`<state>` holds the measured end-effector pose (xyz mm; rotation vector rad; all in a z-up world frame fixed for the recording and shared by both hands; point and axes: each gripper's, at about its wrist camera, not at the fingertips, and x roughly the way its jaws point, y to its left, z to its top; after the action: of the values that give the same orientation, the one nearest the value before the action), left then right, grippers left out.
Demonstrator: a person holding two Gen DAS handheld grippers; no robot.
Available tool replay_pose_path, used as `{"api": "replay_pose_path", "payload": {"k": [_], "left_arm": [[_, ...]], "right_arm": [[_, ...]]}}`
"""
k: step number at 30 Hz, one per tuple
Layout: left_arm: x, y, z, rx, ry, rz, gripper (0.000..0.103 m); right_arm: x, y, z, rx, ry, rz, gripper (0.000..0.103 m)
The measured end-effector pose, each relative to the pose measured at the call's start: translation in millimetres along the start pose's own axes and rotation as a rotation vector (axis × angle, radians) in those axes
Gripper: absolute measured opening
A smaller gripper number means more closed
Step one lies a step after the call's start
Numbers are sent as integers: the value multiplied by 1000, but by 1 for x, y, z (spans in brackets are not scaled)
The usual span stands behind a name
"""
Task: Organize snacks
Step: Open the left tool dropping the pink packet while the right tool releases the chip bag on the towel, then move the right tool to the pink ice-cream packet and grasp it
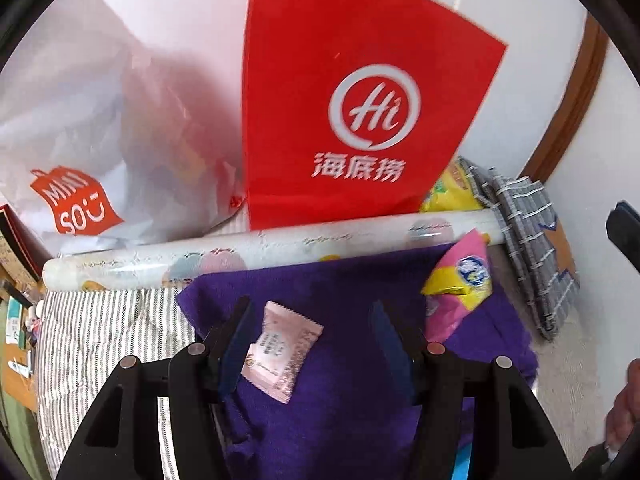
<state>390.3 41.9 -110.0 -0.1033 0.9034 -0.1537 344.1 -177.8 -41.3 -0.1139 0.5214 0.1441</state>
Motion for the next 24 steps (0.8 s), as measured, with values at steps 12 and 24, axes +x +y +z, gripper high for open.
{"api": "replay_pose_path", "payload": {"k": [12,24], "left_arm": [[-71,-41,-7,78,-112,-74,58],[-150,-72,-77,124,-184,-17,65]], "right_arm": [[-54,-38,-47,144,80,-53,84],[-113,-52,-96,221,134,-43,72]]}}
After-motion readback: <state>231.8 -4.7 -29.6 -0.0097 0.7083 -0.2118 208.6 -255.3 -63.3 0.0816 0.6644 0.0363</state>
